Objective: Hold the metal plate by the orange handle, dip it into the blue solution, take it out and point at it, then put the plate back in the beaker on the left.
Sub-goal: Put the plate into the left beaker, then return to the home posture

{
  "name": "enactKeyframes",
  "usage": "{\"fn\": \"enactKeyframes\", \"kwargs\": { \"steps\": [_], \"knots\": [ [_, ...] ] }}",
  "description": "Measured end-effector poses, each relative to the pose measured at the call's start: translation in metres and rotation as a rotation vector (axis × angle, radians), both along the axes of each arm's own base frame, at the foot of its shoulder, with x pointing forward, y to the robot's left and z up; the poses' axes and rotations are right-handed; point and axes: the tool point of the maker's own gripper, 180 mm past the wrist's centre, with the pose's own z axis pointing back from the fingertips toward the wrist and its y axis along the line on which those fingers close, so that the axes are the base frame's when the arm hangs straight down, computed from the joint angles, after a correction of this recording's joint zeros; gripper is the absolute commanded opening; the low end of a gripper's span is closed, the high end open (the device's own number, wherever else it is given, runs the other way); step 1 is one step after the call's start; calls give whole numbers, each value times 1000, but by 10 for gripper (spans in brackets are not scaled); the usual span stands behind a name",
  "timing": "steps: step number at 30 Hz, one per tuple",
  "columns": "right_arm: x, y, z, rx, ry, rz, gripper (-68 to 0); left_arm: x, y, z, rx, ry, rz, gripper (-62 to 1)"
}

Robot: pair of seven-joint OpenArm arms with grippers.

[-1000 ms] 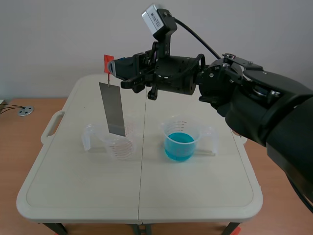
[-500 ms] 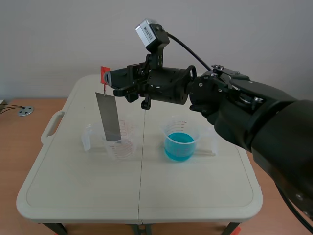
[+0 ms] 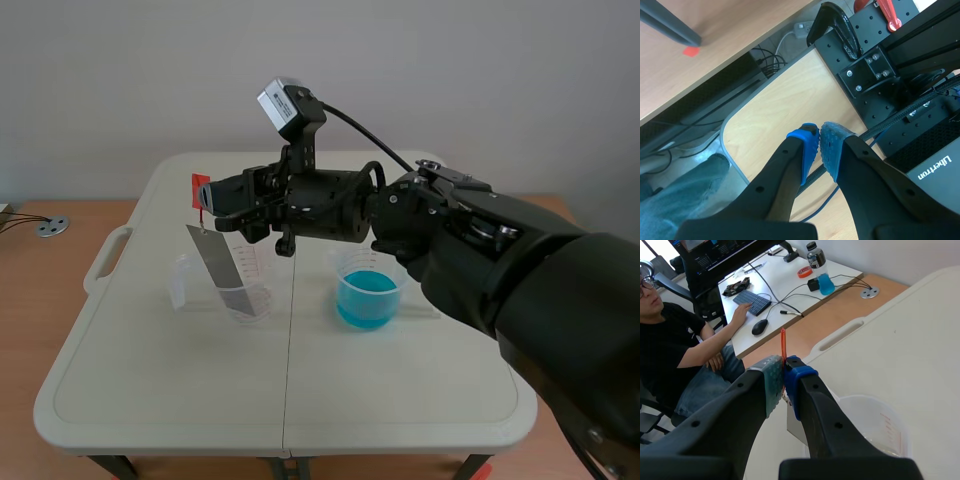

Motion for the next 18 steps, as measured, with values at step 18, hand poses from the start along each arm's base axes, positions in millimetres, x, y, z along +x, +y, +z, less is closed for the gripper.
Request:
{"fn": "enactKeyframes", "kwargs": {
  "steps": [18],
  "knots": [
    [9, -16, -2, -13, 4, -32, -408, 0, 0, 0, 0, 0, 0, -297]
  ]
}}
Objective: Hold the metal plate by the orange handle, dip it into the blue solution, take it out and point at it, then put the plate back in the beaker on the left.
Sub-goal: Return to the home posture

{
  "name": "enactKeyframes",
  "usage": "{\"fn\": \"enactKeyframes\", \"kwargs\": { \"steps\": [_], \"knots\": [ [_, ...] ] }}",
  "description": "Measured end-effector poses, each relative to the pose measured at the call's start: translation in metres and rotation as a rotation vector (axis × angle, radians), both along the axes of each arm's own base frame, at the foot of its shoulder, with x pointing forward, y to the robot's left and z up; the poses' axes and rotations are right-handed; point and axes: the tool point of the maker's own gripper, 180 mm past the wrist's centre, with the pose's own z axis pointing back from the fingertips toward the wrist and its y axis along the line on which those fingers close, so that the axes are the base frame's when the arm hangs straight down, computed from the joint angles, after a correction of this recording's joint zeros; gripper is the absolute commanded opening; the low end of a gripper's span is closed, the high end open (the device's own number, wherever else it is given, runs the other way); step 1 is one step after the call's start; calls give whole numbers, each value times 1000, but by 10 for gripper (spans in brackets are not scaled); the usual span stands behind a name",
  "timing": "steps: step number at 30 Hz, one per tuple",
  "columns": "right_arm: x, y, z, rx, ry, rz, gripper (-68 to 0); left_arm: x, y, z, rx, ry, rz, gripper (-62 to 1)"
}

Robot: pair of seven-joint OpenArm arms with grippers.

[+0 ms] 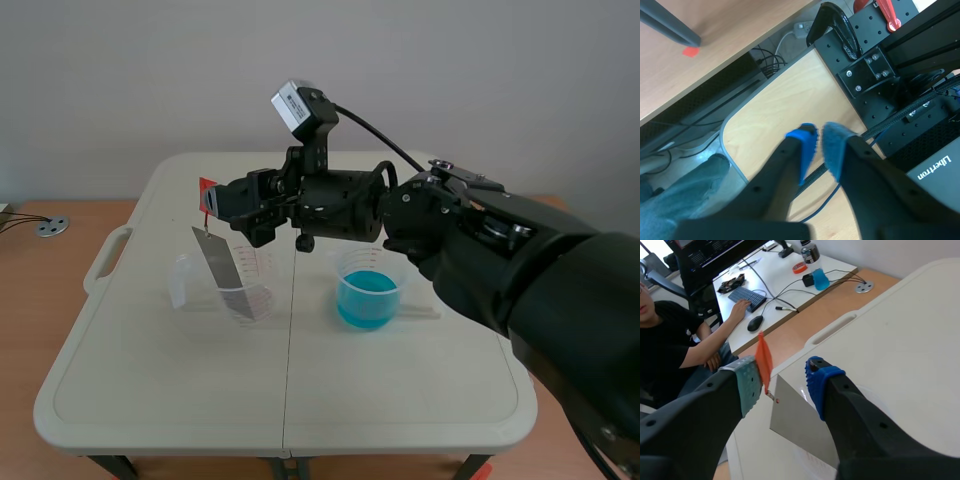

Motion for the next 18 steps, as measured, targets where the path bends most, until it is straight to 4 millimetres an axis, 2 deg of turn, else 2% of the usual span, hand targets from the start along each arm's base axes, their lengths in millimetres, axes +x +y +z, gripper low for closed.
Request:
{"fn": "enactKeyframes", "kwargs": {
  "steps": [2, 3, 4, 10, 18],
  "knots": [
    [8, -11, 4, 20, 5, -36, -377, 0, 0, 0, 4, -1, -9, -87],
    [13, -17, 5, 27, 5, -55, -364, -1, 0, 0, 7, -2, -16, -12],
    [17, -24, 7, 34, 5, -74, -359, 0, 0, 0, 5, -5, -16, 14],
    [35, -54, 15, 65, 3, -161, -277, 3, -3, 3, -10, -26, -14, 14],
    [37, -56, 18, 87, 11, -171, -70, 3, -3, 3, -10, -26, -14, 14]
  ]
}}
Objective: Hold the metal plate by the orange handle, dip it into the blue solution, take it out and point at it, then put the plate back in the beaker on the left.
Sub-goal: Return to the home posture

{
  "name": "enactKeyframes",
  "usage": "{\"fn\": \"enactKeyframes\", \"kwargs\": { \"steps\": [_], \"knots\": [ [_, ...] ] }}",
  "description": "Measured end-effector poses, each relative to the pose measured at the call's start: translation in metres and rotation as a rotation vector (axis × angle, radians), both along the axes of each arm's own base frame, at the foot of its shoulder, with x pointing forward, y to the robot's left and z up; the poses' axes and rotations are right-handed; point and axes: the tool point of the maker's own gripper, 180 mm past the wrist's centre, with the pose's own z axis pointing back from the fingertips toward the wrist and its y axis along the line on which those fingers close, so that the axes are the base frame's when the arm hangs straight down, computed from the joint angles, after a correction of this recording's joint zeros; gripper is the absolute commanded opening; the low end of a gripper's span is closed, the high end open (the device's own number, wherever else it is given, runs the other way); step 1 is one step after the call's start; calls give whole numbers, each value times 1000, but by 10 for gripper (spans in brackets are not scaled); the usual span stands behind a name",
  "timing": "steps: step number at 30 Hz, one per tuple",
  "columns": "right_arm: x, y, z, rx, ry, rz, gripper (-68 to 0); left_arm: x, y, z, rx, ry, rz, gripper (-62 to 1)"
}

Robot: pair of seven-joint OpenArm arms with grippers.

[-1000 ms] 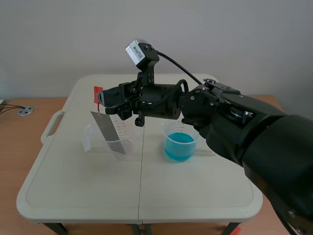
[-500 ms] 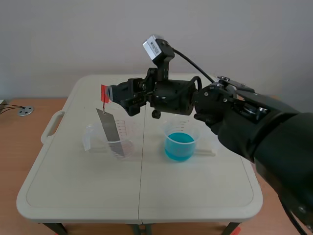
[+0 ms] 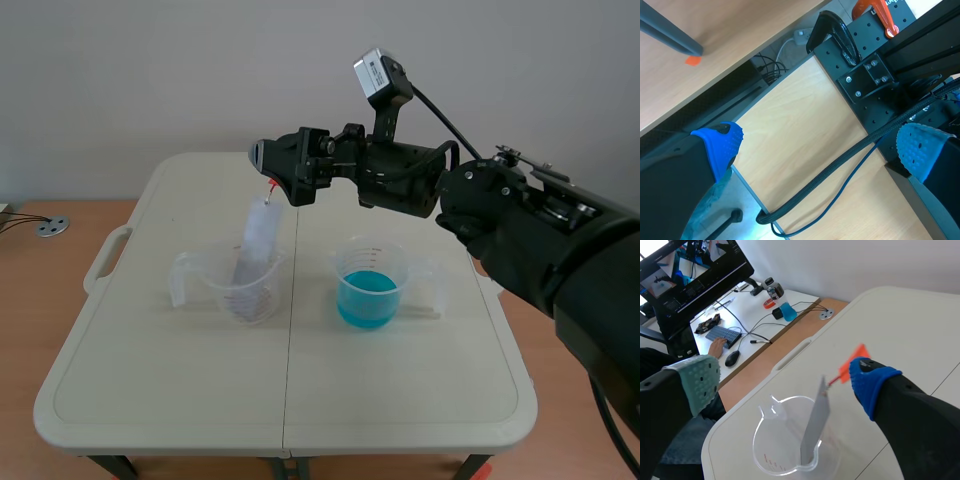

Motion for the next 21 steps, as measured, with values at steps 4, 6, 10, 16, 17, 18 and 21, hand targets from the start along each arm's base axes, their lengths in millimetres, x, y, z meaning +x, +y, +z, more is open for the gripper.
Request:
{"fn": "enactKeyframes", "kwargs": {
  "steps": [4, 6, 10, 16, 17, 18, 21],
  "knots": [
    [-2, 0, 2, -3, 3, 11, -40, 0, 0, 0, 0, 0, 0, 14],
    [-3, -1, 10, -7, -20, 23, -38, 0, 0, 0, 0, 0, 0, 14],
    [-6, -11, 29, -25, -91, 30, -38, 0, 0, 0, 0, 0, 1, 14],
    [-31, -27, 27, -79, -125, 54, -38, 16, -3, 7, -26, -65, 5, 14],
    [-35, -30, 25, -82, -121, 51, -38, 25, -2, 10, -29, -90, 13, 14],
    [-40, -34, 22, -84, -116, 45, -38, 37, -1, 15, -33, -120, 27, 14],
    [-51, -53, 16, -97, -102, 12, -38, 78, -1, 36, -38, -244, 37, 14]
  ]
}}
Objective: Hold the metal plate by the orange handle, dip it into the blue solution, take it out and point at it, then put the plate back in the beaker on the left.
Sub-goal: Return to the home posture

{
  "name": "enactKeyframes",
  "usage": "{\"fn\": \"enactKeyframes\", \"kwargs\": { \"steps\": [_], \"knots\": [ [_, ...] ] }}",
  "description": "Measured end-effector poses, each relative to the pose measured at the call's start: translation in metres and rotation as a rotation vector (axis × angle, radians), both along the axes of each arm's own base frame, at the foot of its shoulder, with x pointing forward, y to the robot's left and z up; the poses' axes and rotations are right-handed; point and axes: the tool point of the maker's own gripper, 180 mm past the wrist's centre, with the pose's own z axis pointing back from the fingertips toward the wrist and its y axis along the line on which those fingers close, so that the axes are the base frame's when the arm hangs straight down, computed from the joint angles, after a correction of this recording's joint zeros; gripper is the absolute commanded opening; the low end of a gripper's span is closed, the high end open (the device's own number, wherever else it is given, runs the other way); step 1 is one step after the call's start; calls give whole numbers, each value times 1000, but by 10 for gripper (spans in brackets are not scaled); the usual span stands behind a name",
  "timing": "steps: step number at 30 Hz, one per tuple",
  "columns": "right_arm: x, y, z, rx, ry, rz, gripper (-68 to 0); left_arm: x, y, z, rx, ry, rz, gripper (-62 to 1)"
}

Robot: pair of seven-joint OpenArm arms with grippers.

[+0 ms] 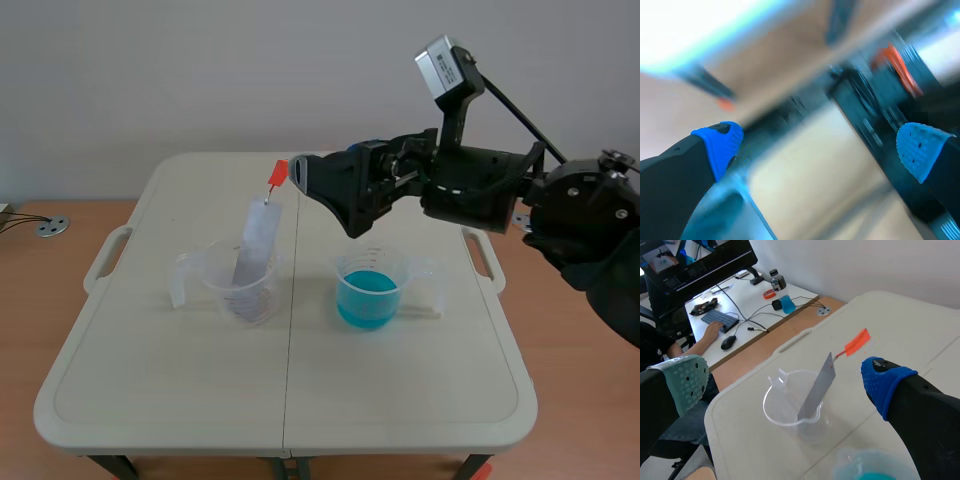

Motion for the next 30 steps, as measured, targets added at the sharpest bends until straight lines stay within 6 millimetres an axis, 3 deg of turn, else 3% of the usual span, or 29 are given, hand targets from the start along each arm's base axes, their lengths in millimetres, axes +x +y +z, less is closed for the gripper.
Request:
{"fn": "enactKeyframes", "kwargs": {
  "steps": [4, 10, 23, 30],
  "knots": [
    [-12, -28, 3, -25, -17, -50, -39, 35, -10, 27, -25, -124, -12, 14],
    [-31, -56, 6, -64, -31, -97, -39, 59, -26, 56, -88, -252, -37, 14],
    [-87, -89, -6, -124, 31, -165, -39, 114, -37, 108, -135, -502, -62, 14],
    [-111, -95, -4, -153, 12, -183, -39, 136, -40, 129, -172, -585, -56, 14]
  ]
}}
